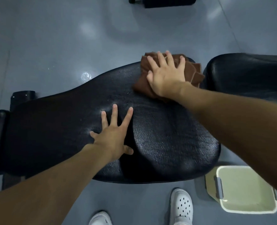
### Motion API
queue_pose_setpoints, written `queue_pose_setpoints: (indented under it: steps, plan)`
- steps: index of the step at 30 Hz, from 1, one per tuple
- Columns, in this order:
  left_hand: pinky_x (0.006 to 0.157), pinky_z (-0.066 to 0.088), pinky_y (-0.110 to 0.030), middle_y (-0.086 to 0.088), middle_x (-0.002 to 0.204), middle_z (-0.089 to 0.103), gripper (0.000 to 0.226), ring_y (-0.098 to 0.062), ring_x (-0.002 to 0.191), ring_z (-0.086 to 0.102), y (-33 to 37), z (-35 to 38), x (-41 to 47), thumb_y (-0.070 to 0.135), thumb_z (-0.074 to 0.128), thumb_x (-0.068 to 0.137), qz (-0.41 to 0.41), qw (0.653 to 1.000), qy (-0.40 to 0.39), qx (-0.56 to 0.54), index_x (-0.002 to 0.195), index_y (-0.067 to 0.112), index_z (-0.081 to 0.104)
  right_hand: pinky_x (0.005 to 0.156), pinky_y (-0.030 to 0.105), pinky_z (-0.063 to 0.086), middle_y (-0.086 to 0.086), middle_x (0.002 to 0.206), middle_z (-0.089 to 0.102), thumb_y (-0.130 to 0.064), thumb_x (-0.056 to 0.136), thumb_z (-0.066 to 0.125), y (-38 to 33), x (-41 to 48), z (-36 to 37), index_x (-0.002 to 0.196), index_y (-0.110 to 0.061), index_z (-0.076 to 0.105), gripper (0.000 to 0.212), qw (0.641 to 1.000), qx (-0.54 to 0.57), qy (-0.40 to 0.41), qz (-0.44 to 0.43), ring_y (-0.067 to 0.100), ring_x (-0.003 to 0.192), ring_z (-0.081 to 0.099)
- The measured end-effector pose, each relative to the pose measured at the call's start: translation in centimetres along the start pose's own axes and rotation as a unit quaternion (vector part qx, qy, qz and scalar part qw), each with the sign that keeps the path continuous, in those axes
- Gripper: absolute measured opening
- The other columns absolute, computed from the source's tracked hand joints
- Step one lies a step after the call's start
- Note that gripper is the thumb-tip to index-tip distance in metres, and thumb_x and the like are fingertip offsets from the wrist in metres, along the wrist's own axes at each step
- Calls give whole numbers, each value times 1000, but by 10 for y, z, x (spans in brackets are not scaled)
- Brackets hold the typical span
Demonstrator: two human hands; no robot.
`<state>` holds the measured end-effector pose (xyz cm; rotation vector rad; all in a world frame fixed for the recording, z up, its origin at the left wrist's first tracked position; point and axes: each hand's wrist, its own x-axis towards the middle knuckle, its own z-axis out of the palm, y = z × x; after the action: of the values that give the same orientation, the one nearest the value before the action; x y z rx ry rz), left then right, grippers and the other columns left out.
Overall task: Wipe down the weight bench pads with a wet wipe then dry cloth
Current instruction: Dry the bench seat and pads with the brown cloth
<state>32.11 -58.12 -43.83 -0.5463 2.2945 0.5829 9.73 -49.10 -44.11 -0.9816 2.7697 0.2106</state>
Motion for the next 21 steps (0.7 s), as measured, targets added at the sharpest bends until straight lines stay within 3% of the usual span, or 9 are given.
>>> queue_pose_setpoints:
  steps: [4,7,16,21]
  plan:
    - [103,19,-79,4,148,-48,130,-37,141,-34,0,-2,1,34,81,77,2,1000,-3,3,139,55,-31,113,69,3,9,162,21,-52,96,18,-3,12,-4,154,-32,21,61,1000,6,5,8,35,149,12]
    - [102,17,-80,6,149,-47,131,-36,141,-34,-1,-2,0,34,83,75,6,1000,2,-4,141,56,-27,116,64,1,5,165,14,-53,92,21,-4,-12,-1,153,-34,23,64,1000,16,4,-11,30,151,6]
    - [104,13,-78,11,154,-39,126,-30,144,-30,-8,0,-5,38,84,73,24,999,29,-37,145,55,-19,117,62,11,9,163,21,-48,89,34,-43,-205,44,150,-28,40,64,992,8,-23,-126,32,151,14]
    - [114,15,-67,7,158,-31,125,-23,148,-21,-32,3,-13,38,84,73,50,997,43,-45,150,46,-14,114,68,11,14,164,12,-59,91,40,-45,-267,43,153,-32,33,68,987,-3,-18,-162,36,151,8]
